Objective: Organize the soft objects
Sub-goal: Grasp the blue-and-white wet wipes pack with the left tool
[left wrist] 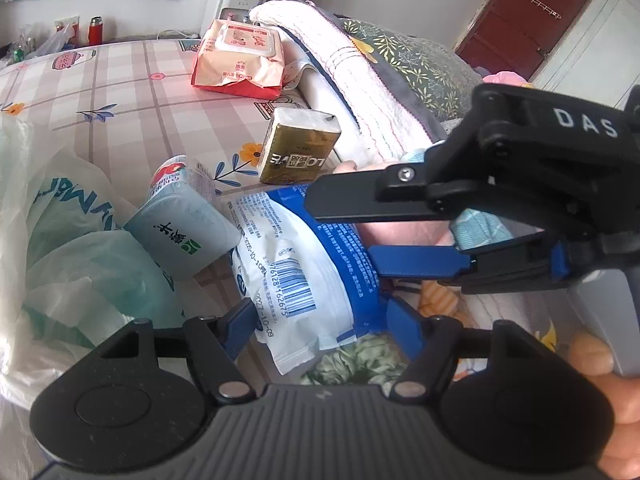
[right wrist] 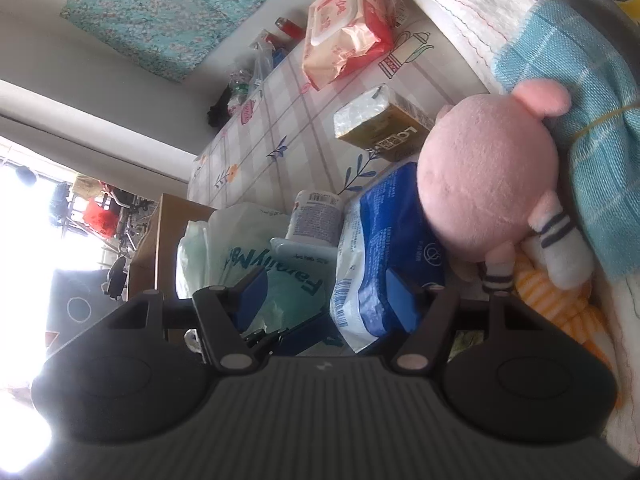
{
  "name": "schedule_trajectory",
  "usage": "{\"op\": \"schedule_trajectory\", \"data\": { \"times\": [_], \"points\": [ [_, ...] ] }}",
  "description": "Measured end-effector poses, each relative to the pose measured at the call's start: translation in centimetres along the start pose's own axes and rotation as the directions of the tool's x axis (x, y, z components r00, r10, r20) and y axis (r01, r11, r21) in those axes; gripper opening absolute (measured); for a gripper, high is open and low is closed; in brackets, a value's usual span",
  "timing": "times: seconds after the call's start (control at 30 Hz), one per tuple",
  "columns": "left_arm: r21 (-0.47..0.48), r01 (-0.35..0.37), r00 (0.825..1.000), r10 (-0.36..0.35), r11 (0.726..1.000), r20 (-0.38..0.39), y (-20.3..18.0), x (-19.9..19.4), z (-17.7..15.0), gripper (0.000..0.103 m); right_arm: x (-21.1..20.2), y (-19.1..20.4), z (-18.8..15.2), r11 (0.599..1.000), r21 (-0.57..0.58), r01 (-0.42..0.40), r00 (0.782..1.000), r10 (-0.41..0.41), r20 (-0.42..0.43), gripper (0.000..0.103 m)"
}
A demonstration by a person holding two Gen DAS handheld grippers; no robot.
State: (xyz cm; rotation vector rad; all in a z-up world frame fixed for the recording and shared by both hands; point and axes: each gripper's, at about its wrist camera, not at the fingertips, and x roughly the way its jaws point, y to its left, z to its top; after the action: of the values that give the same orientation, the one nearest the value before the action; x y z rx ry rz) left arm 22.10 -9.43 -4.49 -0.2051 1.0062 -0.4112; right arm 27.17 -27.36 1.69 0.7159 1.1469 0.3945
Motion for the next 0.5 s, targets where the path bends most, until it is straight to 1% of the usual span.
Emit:
{"op": "schedule_trajectory", "data": {
  "times": [0.17,0.33,0.5],
  "points": [
    [-0.022,0.03,1.0,-0.03,0.999,0.01,0.1,-1.1,-0.3,0.072,-1.1,1.1,-0.6,0.999,-0.041,-0.012,1.0,0.012,0.01,0.065],
    [-0.053,0.064,0.998,-0.063,0.997,0.018,0.6,-2.2,-0.9,0.072,-1.8,1.6,-1.4,0.998,-0.052,-0.033,0.999,0.033,0.008,0.065],
    [-0.054,0.073,0.996,-0.07,0.996,0.046,0.8,-3.7,-1.5,0.072,-2.4,2.0,-2.3,0.997,-0.055,-0.057,0.998,0.057,0.004,0.065]
  ]
}}
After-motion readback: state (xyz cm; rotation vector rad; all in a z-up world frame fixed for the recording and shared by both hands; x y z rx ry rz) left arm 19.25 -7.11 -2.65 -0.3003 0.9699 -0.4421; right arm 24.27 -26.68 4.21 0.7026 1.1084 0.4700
